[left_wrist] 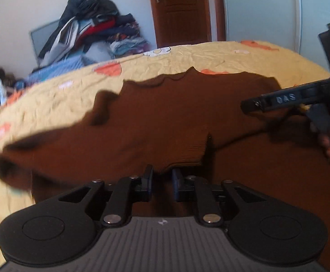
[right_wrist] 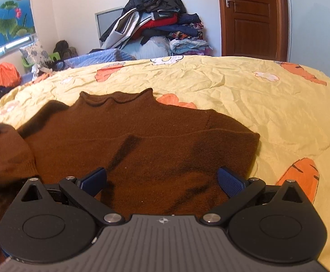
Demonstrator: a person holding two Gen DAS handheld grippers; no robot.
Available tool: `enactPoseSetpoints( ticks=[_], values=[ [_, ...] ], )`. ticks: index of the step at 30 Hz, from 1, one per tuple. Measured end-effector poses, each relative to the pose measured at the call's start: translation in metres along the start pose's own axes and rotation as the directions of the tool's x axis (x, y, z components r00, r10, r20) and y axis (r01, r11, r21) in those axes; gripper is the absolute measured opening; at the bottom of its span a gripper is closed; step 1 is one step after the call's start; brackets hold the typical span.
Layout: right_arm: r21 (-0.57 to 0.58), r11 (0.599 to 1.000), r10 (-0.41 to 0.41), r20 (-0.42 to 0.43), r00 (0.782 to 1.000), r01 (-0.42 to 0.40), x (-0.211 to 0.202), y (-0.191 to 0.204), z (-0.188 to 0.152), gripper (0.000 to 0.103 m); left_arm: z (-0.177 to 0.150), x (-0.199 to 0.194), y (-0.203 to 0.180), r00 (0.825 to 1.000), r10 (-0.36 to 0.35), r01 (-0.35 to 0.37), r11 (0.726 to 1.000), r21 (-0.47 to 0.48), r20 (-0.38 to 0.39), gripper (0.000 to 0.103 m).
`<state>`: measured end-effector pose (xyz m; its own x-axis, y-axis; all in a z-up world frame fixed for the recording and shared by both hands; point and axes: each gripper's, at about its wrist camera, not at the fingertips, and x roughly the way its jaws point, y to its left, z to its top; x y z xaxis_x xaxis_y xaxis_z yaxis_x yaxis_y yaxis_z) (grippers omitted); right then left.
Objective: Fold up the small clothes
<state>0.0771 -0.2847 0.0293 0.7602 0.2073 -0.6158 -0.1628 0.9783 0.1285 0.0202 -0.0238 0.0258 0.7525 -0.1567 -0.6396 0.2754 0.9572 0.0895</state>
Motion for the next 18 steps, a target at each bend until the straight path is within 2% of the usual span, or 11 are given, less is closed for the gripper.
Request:
enactPoseSetpoints(
  ticks=[1, 2, 3, 5, 6, 8, 10, 12, 14, 16, 18],
  values=[
    [0.004, 1.0, 0.004, 0.0, 1.0, -0.004, 0.0, 0.0, 0.001, 0.103, -0.007, -0.008, 0.005, 1.0, -0.012, 0.012, 0.999, -0.043, 0.009, 0.028],
    [0.009, 1.0, 0.001, -0.004, 1.0, -0.001, -0.001, 0.001, 0.003, 0.103, -0.015, -0.016, 0.013, 1.0, -0.02, 0.022, 0.996, -0.087, 0.023, 0.043],
    [0.043, 0.999, -0.011, -0.01, 1.0, 0.011, -0.005, 0.003, 0.008, 0.101, -0.022, -0.022, 0.02, 0.999, -0.022, 0.027, 0.992, -0.121, 0.042, 0.071],
    [0.19, 0.98, 0.046, 0.021, 0.999, -0.049, -0.02, 0.006, 0.017, 0.096, -0.039, -0.035, 0.029, 0.995, 0.013, 0.003, 0.986, -0.168, 0.097, 0.094],
    [0.267, 0.953, 0.139, 0.042, 0.989, -0.145, -0.027, 0.009, 0.02, 0.096, -0.046, -0.039, 0.032, 0.993, 0.038, -0.017, 0.983, -0.183, 0.115, 0.095],
    [0.377, 0.873, 0.336, 0.001, 0.942, -0.311, -0.022, 0.022, 0.023, 0.096, -0.054, -0.036, 0.037, 0.996, 0.05, -0.031, 0.974, -0.225, 0.078, 0.095],
    [0.404, 0.841, 0.427, -0.089, 0.9, -0.359, -0.005, 0.043, 0.025, 0.092, -0.054, -0.035, 0.044, 0.996, 0.033, -0.01, 0.959, -0.282, 0.077, 0.095],
    [0.411, 0.848, 0.432, -0.167, 0.886, -0.335, 0.014, 0.059, 0.026, 0.085, -0.054, -0.034, 0.045, 0.996, 0.053, -0.028, 0.955, -0.295, 0.078, 0.095],
    [0.408, 0.862, 0.415, -0.224, 0.882, -0.302, 0.03, 0.07, 0.025, 0.073, -0.052, -0.031, 0.043, 0.997, 0.051, -0.034, 0.959, -0.28, 0.054, 0.095],
    [0.384, 0.873, 0.407, -0.233, 0.883, -0.301, 0.034, 0.081, 0.026, 0.072, -0.053, -0.032, 0.043, 0.997, 0.047, -0.031, 0.962, -0.27, 0.053, 0.095],
    [0.362, 0.879, 0.413, -0.257, 0.874, -0.309, 0.033, 0.089, 0.027, 0.062, -0.055, -0.033, 0.045, 0.997, 0.045, -0.028, 0.96, -0.279, 0.057, 0.095]
  ],
)
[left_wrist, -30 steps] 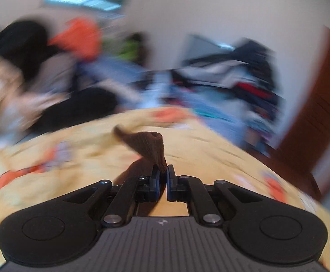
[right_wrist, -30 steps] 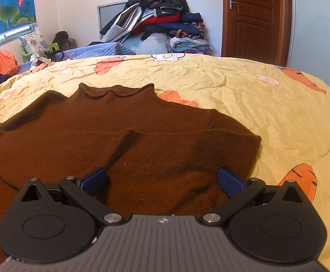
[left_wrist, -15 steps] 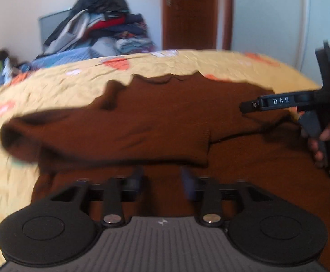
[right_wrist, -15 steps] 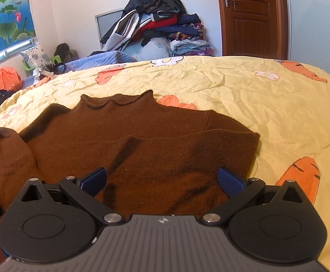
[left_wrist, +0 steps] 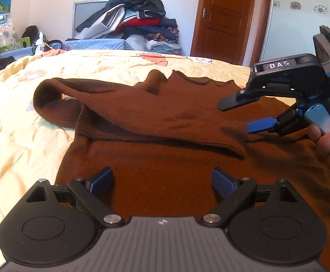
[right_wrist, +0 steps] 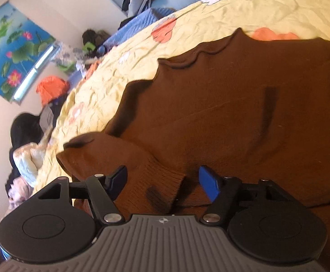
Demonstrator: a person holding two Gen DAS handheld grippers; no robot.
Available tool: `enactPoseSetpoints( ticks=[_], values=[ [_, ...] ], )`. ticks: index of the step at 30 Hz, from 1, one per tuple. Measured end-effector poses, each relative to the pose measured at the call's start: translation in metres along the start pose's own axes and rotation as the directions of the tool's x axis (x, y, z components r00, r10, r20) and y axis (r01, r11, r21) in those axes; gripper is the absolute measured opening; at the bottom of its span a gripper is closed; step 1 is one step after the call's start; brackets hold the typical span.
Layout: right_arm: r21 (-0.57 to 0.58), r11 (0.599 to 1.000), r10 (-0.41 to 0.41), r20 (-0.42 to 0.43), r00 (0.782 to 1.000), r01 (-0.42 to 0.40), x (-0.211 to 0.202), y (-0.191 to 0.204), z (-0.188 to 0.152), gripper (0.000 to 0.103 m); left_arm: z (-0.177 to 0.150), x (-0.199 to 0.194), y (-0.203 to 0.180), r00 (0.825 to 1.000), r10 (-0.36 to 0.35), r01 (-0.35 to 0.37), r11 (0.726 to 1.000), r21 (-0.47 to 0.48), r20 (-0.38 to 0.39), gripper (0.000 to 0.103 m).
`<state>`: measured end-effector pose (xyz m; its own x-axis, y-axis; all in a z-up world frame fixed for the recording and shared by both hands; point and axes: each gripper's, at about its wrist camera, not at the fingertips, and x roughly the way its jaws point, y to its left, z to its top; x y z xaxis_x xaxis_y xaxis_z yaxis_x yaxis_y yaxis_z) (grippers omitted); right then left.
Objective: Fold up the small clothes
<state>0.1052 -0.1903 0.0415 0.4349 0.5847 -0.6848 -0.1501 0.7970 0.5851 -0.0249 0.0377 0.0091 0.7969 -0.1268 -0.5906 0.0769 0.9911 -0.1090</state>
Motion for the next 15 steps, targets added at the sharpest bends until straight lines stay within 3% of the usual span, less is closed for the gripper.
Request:
enactPoseSetpoints(
  ticks=[2, 4, 8, 12, 15],
  values=[
    [-0.015, 1.0, 0.0, -0.033, 0.999, 0.0, 0.003, 0.004, -0.001, 0.032, 0.002, 0.004, 0.002, 1.0, -0.002, 0.002, 1.0, -0.013, -0.005, 0.095],
    [-0.042, 0.999, -0.013, -0.061, 0.998, 0.011, 0.008, 0.007, -0.005, 0.018, 0.002, 0.006, 0.001, 1.0, -0.004, 0.004, 1.0, -0.019, -0.007, 0.095],
    [-0.055, 0.998, 0.021, -0.03, 0.999, -0.023, -0.005, 0.006, -0.002, 0.011, 0.002, 0.009, -0.001, 1.0, -0.003, 0.002, 1.0, -0.014, -0.007, 0.095],
    [-0.119, 0.99, 0.089, 0.073, 0.993, -0.079, -0.07, 0.009, 0.031, 0.01, 0.002, 0.009, 0.0, 1.0, -0.006, 0.006, 1.0, -0.016, -0.004, 0.095],
    [-0.161, 0.987, 0.018, 0.171, 0.985, 0.01, -0.128, -0.008, 0.061, 0.01, 0.002, 0.008, 0.001, 1.0, -0.015, 0.015, 1.0, -0.02, 0.002, 0.095]
  ],
)
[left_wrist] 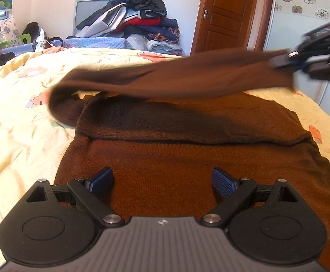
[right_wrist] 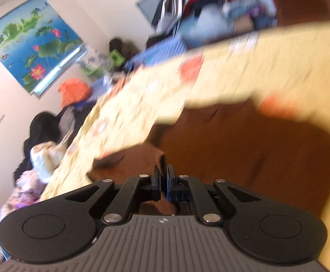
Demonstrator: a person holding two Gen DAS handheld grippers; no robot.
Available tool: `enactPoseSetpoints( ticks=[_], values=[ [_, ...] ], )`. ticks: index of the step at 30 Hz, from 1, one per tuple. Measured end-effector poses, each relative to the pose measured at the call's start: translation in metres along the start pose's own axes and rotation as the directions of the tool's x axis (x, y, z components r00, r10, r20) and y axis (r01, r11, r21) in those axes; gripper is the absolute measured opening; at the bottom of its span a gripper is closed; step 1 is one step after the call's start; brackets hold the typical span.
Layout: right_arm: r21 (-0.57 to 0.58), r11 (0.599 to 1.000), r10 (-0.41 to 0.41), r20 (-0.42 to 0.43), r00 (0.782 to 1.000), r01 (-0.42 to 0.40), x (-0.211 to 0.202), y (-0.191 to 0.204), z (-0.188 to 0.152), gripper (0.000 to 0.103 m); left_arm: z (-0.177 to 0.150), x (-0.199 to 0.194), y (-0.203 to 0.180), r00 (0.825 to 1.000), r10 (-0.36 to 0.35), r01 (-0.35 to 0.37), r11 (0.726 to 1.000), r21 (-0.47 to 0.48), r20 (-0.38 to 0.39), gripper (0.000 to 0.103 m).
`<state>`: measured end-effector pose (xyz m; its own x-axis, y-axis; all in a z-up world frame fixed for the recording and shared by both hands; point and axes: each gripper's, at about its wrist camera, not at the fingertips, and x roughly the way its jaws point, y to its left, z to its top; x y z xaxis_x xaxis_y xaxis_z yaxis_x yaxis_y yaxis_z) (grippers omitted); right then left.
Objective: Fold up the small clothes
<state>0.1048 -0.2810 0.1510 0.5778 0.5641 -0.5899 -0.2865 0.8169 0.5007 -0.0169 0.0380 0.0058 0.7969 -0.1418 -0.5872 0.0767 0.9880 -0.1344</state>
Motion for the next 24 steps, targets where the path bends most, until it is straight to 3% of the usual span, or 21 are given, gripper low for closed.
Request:
enactPoseSetpoints(
  ticks=[3, 6, 10, 12, 16, 17, 20, 21, 22, 23, 24],
  values=[
    [0.075, 0.991, -0.111, 0.034, 0.993, 0.109, -0.035, -0.052, 0.02, 0.01, 0.0, 0.0, 0.001, 1.0, -0.007, 0.007, 1.0, -0.006, 0.001, 0.095],
    [0.149, 0.97, -0.202, 0.037, 0.979, 0.194, -0.054, -0.096, 0.016, 0.01, 0.001, -0.002, 0.002, 1.0, -0.011, 0.012, 1.0, -0.005, 0.007, 0.095],
    [0.202, 0.962, -0.192, 0.027, 0.981, 0.182, -0.062, -0.12, -0.006, 0.01, 0.014, -0.012, 0.006, 0.998, -0.03, 0.03, 1.0, 0.001, 0.051, 0.095],
    [0.185, 0.965, -0.192, 0.005, 0.981, 0.188, -0.057, -0.121, -0.014, 0.01, 0.038, -0.011, 0.016, 0.996, -0.05, 0.053, 0.998, -0.039, 0.075, 0.095],
    [0.188, 0.968, -0.169, 0.0, 0.986, 0.166, -0.046, -0.115, -0.025, 0.01, 0.096, 0.024, 0.044, 0.998, -0.002, 0.012, 0.988, -0.153, 0.065, 0.095],
    [0.188, 0.969, -0.165, -0.002, 0.986, 0.162, -0.046, -0.116, -0.02, 0.01, 0.109, 0.039, 0.052, 0.999, 0.009, -0.002, 0.982, -0.187, 0.036, 0.095],
    [0.19, 0.97, -0.152, -0.002, 0.988, 0.149, -0.043, -0.113, -0.019, 0.01, 0.132, 0.095, 0.071, 0.987, -0.077, 0.038, 0.964, -0.262, -0.138, 0.094],
    [0.19, 0.971, -0.149, -0.001, 0.989, 0.146, -0.042, -0.112, -0.018, 0.01, 0.133, 0.113, 0.073, 0.978, -0.086, 0.032, 0.962, -0.273, -0.188, 0.086],
    [0.191, 0.971, -0.145, 0.002, 0.989, 0.142, -0.043, -0.112, -0.017, 0.01, 0.133, 0.126, 0.072, 0.97, -0.079, 0.017, 0.965, -0.261, -0.231, 0.07],
    [0.191, 0.973, -0.138, 0.012, 0.99, 0.133, -0.045, -0.111, -0.015, 0.01, 0.134, 0.132, 0.068, 0.968, -0.042, -0.013, 0.977, -0.215, -0.248, 0.027],
    [0.192, 0.974, -0.129, 0.028, 0.991, 0.121, -0.049, -0.11, -0.012, 0.01, 0.138, 0.132, 0.063, 0.972, -0.01, -0.031, 0.985, -0.169, -0.236, 0.013]
  ],
)
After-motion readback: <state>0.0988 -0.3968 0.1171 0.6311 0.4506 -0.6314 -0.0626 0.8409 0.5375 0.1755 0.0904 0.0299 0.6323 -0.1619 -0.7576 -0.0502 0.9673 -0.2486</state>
